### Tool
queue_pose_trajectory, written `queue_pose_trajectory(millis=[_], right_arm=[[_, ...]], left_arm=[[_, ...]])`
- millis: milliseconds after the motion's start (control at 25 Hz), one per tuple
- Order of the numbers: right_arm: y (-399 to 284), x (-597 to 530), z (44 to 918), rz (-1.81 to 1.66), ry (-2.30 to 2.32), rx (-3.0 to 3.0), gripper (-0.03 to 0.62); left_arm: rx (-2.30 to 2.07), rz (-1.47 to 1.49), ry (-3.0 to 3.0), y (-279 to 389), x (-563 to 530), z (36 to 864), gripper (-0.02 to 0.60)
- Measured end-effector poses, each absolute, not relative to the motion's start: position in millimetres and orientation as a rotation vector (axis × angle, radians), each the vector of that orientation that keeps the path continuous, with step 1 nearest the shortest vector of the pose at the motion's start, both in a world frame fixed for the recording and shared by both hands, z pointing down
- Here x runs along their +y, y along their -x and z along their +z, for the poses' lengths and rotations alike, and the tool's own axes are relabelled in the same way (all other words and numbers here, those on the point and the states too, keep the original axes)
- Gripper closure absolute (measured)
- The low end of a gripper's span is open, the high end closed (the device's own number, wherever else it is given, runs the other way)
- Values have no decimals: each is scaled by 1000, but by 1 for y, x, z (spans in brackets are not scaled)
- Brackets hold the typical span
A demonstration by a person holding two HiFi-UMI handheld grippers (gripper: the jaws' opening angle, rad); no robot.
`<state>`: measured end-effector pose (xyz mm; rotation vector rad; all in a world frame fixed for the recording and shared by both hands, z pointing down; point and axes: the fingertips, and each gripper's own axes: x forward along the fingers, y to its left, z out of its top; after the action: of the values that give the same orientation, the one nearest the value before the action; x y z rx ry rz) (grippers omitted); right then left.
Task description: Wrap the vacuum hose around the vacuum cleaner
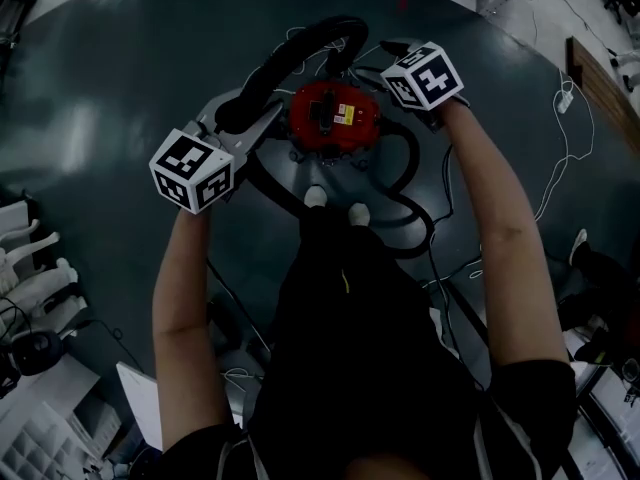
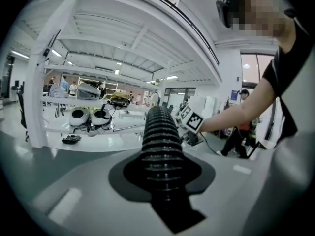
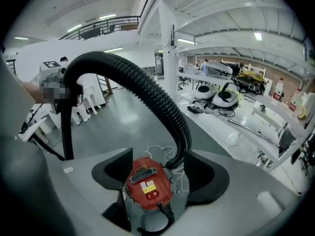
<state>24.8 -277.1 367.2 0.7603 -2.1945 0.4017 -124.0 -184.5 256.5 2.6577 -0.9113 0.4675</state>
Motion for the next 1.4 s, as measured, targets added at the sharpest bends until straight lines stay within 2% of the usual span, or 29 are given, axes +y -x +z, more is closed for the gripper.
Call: queue_pose_trajectory(millis=[80,200,520,560,600,680,1120,1400], right_arm=[[-28,-286,370,353,-784,-2169,249],[-40,-297,376,303,-829,-2119,172],[-51,-297,390,334,-777,-2144,169],[-54,-298,391,327,-794,-2143,183],[-57,-301,391,320,-821,-2150,231],[-62,-306,388,311,-876,-2182,428],[-102,-303,383,437,-840,-1993,441],[-130,-276,416,631,-824,-1837,441]], left_arm=[[-841,448,-2704,123,-179,245,463],[-767,395,-2752,124,-175,227,462],[-563,132,-2864,117,-163,165,462],[-544,99,-2868,118,-163,159,462],[-529,73,-2866,119,-164,155,461],[-527,60,-2847,123,-168,156,460],[-876,83,-2465,172,-235,257,463],[-1014,295,-2377,163,-277,334,474]])
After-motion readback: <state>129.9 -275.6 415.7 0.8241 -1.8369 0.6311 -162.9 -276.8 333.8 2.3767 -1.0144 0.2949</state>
